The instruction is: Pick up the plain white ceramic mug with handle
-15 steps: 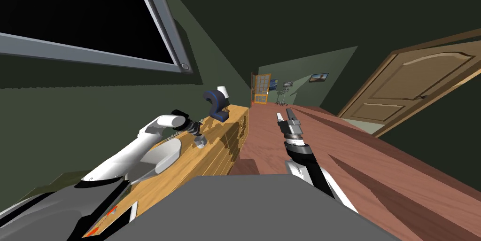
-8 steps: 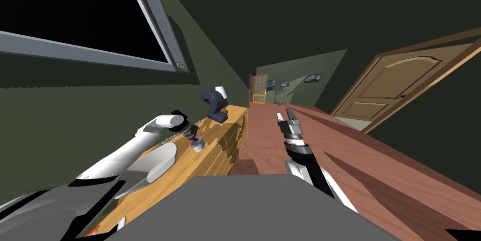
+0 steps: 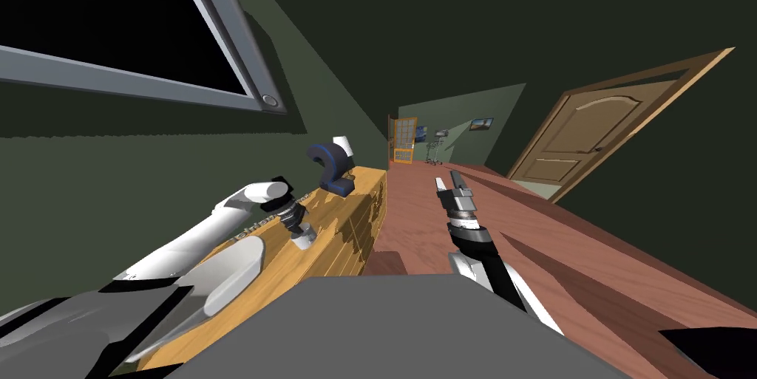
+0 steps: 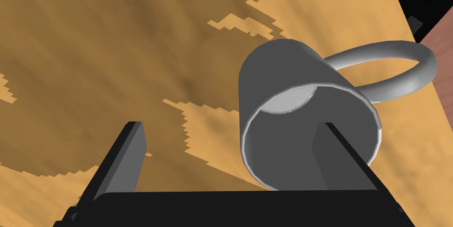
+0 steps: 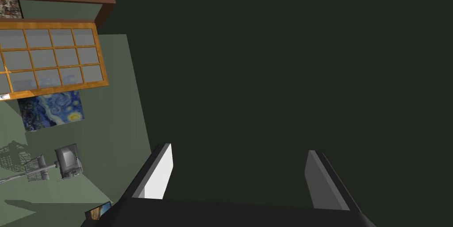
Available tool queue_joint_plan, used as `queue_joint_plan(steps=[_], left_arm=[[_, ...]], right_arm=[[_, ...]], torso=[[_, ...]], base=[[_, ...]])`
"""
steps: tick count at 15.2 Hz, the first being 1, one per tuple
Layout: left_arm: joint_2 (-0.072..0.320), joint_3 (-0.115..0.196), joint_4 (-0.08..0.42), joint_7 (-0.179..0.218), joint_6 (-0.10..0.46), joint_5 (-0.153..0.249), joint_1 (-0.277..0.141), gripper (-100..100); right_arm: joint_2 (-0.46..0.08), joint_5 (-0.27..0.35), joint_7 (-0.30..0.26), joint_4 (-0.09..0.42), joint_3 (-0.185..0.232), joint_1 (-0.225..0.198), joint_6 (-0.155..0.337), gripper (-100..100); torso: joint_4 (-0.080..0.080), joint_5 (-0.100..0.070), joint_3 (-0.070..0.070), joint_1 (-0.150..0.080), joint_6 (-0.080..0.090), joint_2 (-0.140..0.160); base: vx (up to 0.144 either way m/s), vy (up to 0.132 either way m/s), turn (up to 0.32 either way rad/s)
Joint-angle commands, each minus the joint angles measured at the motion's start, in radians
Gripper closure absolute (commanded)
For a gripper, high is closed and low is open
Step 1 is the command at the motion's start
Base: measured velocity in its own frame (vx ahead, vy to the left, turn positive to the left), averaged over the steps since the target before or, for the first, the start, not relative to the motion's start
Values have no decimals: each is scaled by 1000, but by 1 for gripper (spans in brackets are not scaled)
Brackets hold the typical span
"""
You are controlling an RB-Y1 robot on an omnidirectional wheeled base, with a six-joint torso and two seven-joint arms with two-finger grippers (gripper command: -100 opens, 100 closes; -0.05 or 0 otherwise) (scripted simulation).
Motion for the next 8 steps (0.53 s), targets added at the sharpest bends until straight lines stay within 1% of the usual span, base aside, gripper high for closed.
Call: queue_joint_plan(steps=[1, 3, 4, 5, 6, 7, 8], left_arm=[[7, -13, 23, 9, 43, 20, 5, -100], [10, -19, 33, 13, 62, 30, 7, -100], [6, -19, 31, 9, 48, 21, -1, -100], [-15, -30, 55, -6, 22, -2, 8, -100], [-19, -32, 59, -9, 17, -6, 10, -100], [-30, -37, 71, -17, 1, -18, 14, -100], [-19, -32, 59, -7, 19, -6, 9, -100]], right_arm=[[0, 0, 0, 0, 0, 0, 0, 0], [0, 0, 0, 0, 0, 0, 0, 0], [0, 0, 0, 0, 0, 0, 0, 0], [0, 0, 0, 0, 0, 0, 0, 0], [0, 0, 0, 0, 0, 0, 0, 0], [0, 0, 0, 0, 0, 0, 0, 0], [0, 0, 0, 0, 0, 0, 0, 0]], torso=[[0, 0, 0, 0, 0, 0], [0, 0, 0, 0, 0, 0], [0, 0, 0, -1, 0, 1], [0, 0, 1, -1, 0, 1], [0, 0, 1, -1, 0, 2], [1, 0, 2, -1, 0, 3], [1, 0, 2, -1, 0, 4]], base=[[42, 3, -115], [30, 0, -82], [14, 0, -18], [-7, -2, -28], [-20, -5, -40], [-28, -9, -36], [-19, -7, -13]])
